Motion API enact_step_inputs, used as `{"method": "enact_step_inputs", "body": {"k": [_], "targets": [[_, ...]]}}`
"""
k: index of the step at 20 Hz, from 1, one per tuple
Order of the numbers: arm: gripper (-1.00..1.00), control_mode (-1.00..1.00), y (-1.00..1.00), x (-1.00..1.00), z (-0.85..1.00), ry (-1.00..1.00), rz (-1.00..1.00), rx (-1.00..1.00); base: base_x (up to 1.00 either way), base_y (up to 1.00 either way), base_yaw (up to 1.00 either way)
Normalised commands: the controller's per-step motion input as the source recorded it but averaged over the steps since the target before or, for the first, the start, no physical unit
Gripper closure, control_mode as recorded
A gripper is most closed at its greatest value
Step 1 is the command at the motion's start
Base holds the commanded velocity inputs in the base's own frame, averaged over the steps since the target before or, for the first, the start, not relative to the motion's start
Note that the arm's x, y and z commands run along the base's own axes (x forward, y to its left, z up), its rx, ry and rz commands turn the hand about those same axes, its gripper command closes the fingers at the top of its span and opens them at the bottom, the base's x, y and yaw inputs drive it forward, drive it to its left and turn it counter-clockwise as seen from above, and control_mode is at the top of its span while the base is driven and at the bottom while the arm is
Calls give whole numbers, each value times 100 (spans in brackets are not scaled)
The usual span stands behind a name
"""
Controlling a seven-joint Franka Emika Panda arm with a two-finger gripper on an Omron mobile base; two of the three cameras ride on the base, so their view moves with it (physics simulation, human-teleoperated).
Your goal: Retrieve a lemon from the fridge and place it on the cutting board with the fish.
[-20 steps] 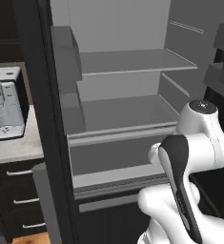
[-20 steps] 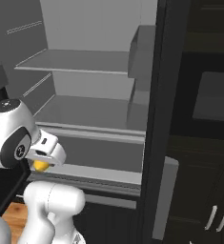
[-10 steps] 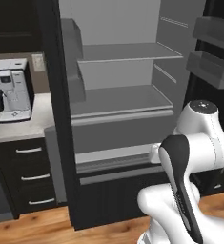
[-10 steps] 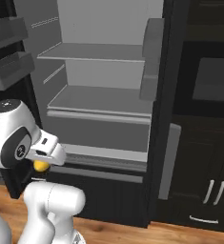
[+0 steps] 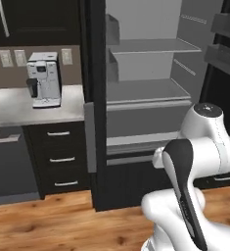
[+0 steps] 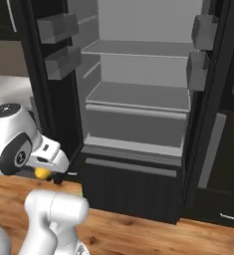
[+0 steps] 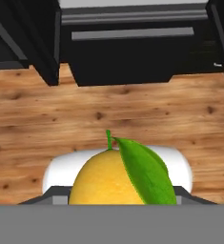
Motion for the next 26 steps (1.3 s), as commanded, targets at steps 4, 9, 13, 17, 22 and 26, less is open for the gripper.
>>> {"method": "enact_step_inputs", "body": {"k": [4, 9, 13, 17, 22, 26], "targets": [[100, 100, 0, 0, 0, 0, 0, 0, -59, 13, 33], [100, 100, 0, 0, 0, 0, 0, 0, -49, 22, 38], [100, 100, 0, 0, 0, 0, 0, 0, -32, 47, 33], [100, 100, 0, 0, 0, 0, 0, 0, -31, 63, 29], [100, 100, 0, 0, 0, 0, 0, 0, -20, 79, 23], [100, 100, 0, 0, 0, 0, 0, 0, 13, 98, -4]]}}
